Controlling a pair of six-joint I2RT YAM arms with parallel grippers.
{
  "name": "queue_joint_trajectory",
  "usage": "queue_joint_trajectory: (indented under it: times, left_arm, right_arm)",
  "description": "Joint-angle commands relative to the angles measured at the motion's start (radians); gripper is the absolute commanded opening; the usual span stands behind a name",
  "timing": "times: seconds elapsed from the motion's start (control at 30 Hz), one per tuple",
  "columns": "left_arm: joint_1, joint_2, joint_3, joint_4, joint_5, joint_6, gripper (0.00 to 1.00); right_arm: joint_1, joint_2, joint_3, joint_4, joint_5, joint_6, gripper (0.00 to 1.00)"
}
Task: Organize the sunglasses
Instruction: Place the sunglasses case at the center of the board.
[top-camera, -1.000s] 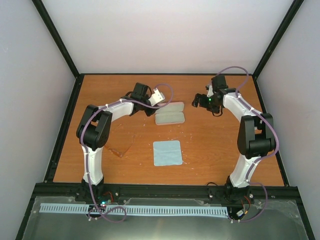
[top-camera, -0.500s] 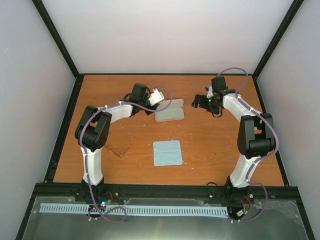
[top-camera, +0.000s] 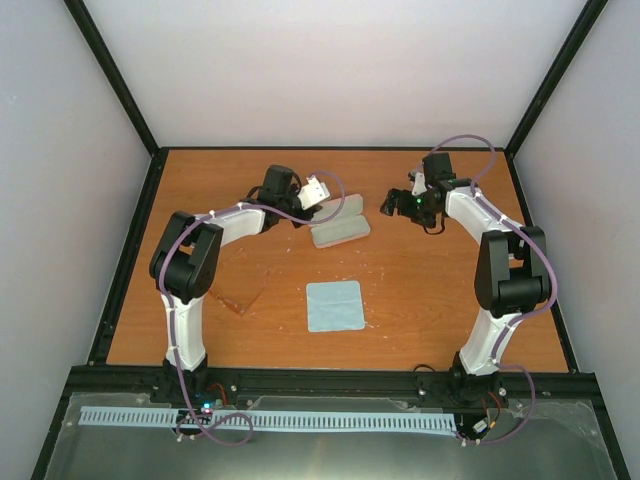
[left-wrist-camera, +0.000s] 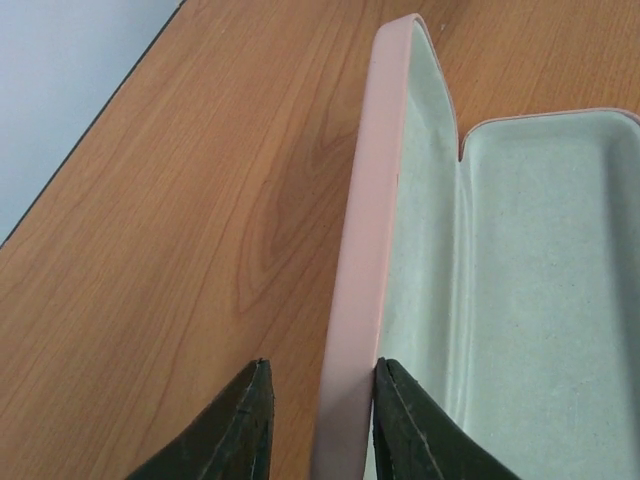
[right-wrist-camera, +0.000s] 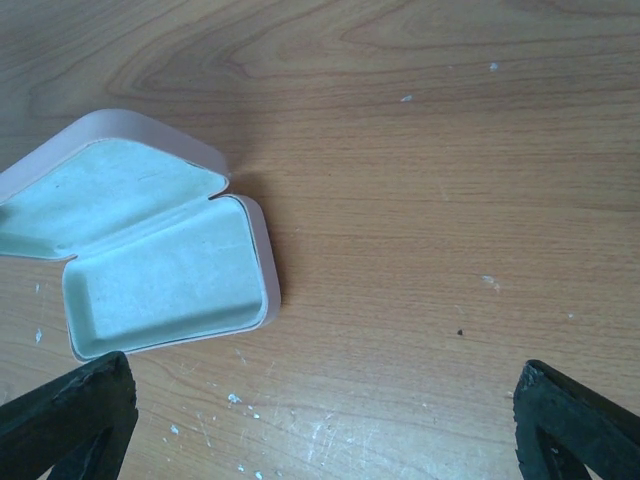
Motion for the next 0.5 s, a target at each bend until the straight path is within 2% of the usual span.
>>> queue_joint_trajectory:
  times: [0.0, 0.13, 0.17, 0.2, 0.23, 0.27, 0.3, 0.37, 0.47]
  left_arm:
    - [-0.004, -0.068, 0.008, 0.030, -0.037, -0.021, 0.30]
    - [-0.005, -0.142, 0.027, -0.025, -0.071, -0.081, 0.28]
    - [-0.005, -0.161, 0.035, -0.068, -0.062, -0.091, 0.26]
    - [-0.005, -0.184, 0.038, -0.122, -0.035, -0.088, 0.25]
    - [-0.005, -0.215, 0.030, -0.164, -0.001, -0.077, 0.23]
    - [-0.005, -0.246, 0.015, -0.211, 0.029, -0.062, 0.21]
    - [-0.005, -0.282, -0.004, -0.257, 0.070, -0.037, 0.19]
    - [-0.005, -0.349, -0.047, -0.339, 0.152, 0.017, 0.18]
    - [-0.004, -0.369, -0.081, -0.488, 0.215, 0.066, 0.19]
  right_arm:
    - [0.000, 0.006, 0.022, -0.014, -0.052, -0.049, 1.00]
    - [0.001, 0.050, 0.082, -0.074, -0.104, -0.132, 0.99]
    - [0.003, 0.055, 0.092, -0.091, -0.113, -0.154, 0.93]
    - [0.004, 0.058, 0.102, -0.120, -0.116, -0.182, 0.83]
    - [0.006, 0.062, 0.112, -0.146, -0.117, -0.202, 0.70]
    - [0.007, 0.062, 0.115, -0.167, -0.118, -0.213, 0.51]
    - [0.008, 0.045, 0.104, -0.168, -0.123, -0.213, 0.40]
    - [0.017, 0.000, 0.040, -0.147, -0.132, -0.199, 0.37]
    - [0.074, -0.061, -0.055, -0.144, -0.095, -0.198, 0.46]
